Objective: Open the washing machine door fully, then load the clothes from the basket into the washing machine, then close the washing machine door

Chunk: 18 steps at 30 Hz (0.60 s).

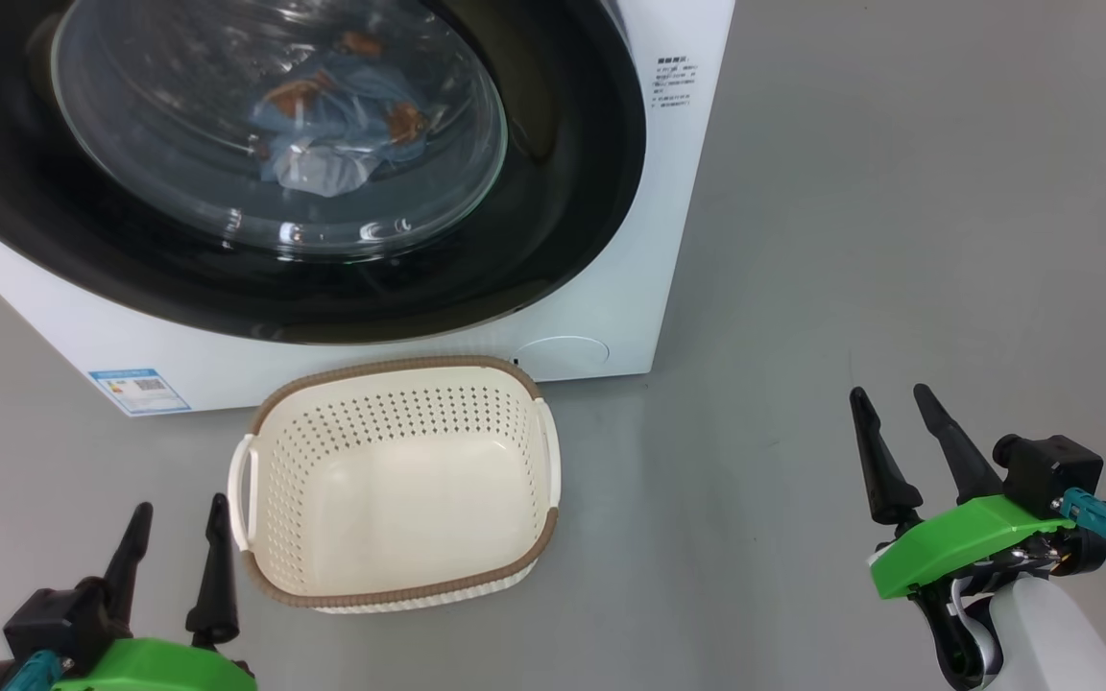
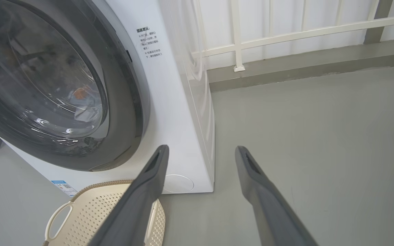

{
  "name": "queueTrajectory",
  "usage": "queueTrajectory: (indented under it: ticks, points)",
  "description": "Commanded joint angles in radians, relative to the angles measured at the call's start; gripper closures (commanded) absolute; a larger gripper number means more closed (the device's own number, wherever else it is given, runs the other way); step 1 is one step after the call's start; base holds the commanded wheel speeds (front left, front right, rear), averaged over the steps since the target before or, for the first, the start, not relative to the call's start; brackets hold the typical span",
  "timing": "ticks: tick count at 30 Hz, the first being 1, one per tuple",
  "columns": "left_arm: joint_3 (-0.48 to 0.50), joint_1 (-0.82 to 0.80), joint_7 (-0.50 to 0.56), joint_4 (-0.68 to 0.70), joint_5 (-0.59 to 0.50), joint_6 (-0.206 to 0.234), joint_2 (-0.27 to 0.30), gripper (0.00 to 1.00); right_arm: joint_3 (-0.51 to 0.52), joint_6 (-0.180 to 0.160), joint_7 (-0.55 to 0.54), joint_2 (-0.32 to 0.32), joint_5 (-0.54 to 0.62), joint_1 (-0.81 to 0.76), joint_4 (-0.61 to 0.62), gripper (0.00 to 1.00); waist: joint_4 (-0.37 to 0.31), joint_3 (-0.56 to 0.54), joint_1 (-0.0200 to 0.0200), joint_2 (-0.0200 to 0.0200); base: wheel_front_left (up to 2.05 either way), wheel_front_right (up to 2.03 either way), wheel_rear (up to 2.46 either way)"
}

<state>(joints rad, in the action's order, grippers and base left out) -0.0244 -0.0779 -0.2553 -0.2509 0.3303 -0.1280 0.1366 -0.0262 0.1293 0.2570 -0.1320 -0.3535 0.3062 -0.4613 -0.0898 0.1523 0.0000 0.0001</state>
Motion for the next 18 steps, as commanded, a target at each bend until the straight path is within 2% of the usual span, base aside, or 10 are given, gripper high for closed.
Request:
queueTrajectory:
  ticks: [1,18]
  points:
    - [0.039,-0.011,-0.006,0.017,-0.007,-0.003,0.022,0.0,-0.02,0.001,0.005,-0.001,0.005,-0.012,0.028,0.0,-0.001,0.001,0.0,-0.0001,0.0,0.0,0.0]
    - [0.061,-0.002,-0.006,0.011,-0.006,-0.003,0.011,0.0,-0.017,0.001,0.005,0.001,0.006,-0.014,0.037,0.0,0.001,0.001,0.0,-0.0001,0.0,0.0,0.0]
